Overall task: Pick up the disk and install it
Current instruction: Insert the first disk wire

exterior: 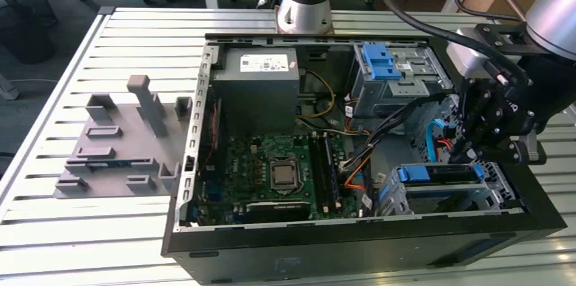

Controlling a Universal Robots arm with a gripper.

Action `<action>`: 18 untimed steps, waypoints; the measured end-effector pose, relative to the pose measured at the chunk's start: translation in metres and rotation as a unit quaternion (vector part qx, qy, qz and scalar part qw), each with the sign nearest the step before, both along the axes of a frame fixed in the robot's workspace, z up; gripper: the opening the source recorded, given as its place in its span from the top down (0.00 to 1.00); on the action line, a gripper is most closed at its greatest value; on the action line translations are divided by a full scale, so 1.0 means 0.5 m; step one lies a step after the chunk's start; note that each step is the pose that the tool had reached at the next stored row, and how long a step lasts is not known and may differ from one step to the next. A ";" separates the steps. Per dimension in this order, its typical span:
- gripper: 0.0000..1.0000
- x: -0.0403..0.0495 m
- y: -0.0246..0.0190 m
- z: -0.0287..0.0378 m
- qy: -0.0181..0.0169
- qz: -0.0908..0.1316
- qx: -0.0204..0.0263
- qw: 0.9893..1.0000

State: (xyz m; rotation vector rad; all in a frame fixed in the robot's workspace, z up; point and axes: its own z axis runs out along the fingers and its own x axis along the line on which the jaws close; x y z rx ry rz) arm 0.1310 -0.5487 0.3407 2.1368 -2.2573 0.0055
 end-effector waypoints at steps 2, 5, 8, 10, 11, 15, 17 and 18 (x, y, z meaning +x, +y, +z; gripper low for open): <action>0.84 0.000 -0.0022 -0.002 0.000 0.000 0.000 1.000; 0.84 0.000 -0.0033 -0.005 0.000 0.000 0.000 1.000; 0.84 0.000 -0.0061 -0.006 0.000 0.000 0.000 1.000; 0.84 0.001 -0.0082 -0.006 0.000 0.000 0.000 1.000; 0.84 0.001 -0.0087 -0.007 0.000 0.000 0.000 1.000; 0.84 0.002 -0.0091 -0.009 0.000 0.000 0.000 1.000; 0.84 0.003 -0.0091 -0.011 0.000 -0.001 0.000 1.000; 0.84 0.003 -0.0090 -0.011 0.000 -0.001 0.000 1.000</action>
